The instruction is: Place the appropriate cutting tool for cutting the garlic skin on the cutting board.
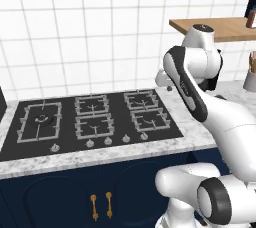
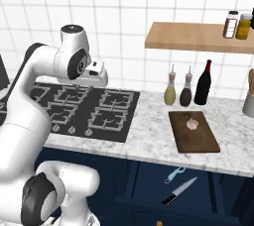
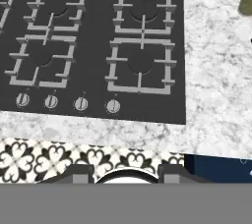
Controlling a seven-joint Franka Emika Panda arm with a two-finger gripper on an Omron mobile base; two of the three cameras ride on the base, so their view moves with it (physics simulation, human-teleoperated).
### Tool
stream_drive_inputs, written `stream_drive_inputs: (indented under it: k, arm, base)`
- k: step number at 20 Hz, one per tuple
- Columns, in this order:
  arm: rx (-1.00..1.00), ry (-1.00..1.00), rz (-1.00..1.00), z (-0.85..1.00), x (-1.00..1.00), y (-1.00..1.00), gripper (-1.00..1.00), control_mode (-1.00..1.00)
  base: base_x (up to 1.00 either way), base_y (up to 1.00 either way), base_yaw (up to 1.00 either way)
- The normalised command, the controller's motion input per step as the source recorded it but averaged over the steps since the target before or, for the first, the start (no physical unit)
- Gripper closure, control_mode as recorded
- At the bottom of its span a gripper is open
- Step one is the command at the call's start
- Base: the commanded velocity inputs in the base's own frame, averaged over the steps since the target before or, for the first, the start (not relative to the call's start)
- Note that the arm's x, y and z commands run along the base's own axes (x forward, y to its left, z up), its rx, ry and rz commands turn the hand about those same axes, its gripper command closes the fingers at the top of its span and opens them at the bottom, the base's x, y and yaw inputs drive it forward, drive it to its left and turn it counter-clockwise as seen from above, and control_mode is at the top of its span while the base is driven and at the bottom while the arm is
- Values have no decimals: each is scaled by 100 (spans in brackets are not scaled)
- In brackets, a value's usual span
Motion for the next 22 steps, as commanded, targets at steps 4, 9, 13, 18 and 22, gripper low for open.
stream_drive_inputs:
  k: [4,9,13,18,22]
  arm:
    - [12,-4,1,-1,-56,-30,-100,-100]
    - [52,-14,6,-14,-95,-100,-100,-100]
    - [33,-8,6,-27,-97,-100,-100,-100]
    - [3,7,0,-26,-71,-96,-100,-100]
    - [-13,38,-3,-36,-4,-100,-100,-100]
  base:
    - [0,0,0]
    - [0,0,0]
    - [0,0,0]
    - [0,0,0]
    - [0,0,0]
